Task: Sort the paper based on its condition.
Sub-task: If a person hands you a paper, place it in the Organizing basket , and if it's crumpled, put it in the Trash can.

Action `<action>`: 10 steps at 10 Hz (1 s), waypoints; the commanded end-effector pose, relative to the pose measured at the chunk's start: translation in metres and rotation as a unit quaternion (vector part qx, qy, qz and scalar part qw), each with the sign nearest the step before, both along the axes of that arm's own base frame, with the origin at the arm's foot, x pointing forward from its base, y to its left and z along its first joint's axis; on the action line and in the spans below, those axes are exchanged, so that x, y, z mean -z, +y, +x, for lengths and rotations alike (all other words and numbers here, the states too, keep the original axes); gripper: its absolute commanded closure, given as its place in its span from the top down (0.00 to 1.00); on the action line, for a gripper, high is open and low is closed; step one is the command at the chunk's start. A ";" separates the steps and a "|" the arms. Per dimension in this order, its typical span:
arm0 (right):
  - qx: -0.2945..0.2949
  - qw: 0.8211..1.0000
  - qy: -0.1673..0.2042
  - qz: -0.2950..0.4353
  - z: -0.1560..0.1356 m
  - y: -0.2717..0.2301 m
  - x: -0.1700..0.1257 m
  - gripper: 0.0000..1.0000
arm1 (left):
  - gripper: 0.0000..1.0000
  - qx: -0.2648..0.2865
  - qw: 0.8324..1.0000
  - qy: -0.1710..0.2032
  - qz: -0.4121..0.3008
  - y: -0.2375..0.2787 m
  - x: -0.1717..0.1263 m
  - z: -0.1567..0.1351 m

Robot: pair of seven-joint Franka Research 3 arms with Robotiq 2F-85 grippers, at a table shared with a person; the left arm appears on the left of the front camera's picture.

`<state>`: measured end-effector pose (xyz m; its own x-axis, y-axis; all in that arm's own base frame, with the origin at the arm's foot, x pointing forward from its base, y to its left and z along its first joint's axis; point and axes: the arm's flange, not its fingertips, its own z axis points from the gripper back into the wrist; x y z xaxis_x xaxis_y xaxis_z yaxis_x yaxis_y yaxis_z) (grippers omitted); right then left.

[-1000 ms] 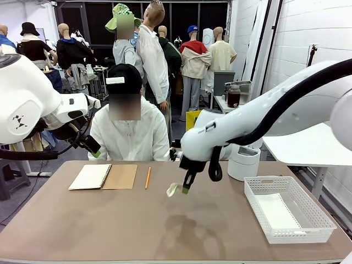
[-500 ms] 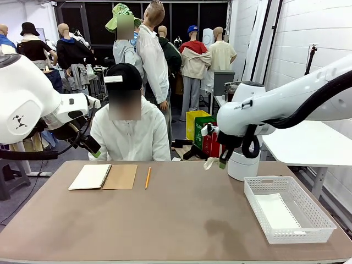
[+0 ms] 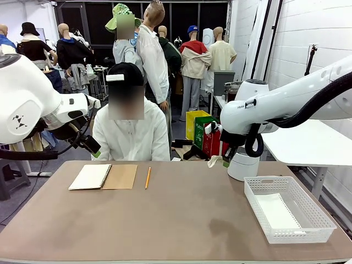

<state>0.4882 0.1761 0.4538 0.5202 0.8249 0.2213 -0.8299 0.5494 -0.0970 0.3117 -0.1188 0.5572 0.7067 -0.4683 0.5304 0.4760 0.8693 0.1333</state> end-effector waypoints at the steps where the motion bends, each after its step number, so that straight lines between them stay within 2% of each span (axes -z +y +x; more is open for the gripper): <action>1: -0.007 1.000 0.001 -0.002 0.001 -0.002 0.002 0.00 | 1.00 0.000 1.000 -0.001 -0.004 0.001 0.000 0.000; 3: 0.000 1.000 0.000 0.000 0.000 0.000 0.000 0.00 | 1.00 0.000 1.000 -0.001 -0.004 0.001 0.000 0.000; 5: 0.074 0.996 -0.041 -0.032 0.030 -0.015 -0.015 0.00 | 1.00 0.000 1.000 -0.001 -0.004 0.001 0.000 0.000; 10: 0.161 0.979 -0.088 -0.093 0.097 -0.046 -0.030 0.00 | 1.00 0.000 1.000 -0.001 -0.004 0.001 0.000 0.000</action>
<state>0.5707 0.1237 0.4856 0.6980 0.6845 0.2104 -0.6156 0.7236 -0.3120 0.3116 -0.1188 0.5572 0.7066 -0.4683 0.5305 0.4760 0.8693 0.1334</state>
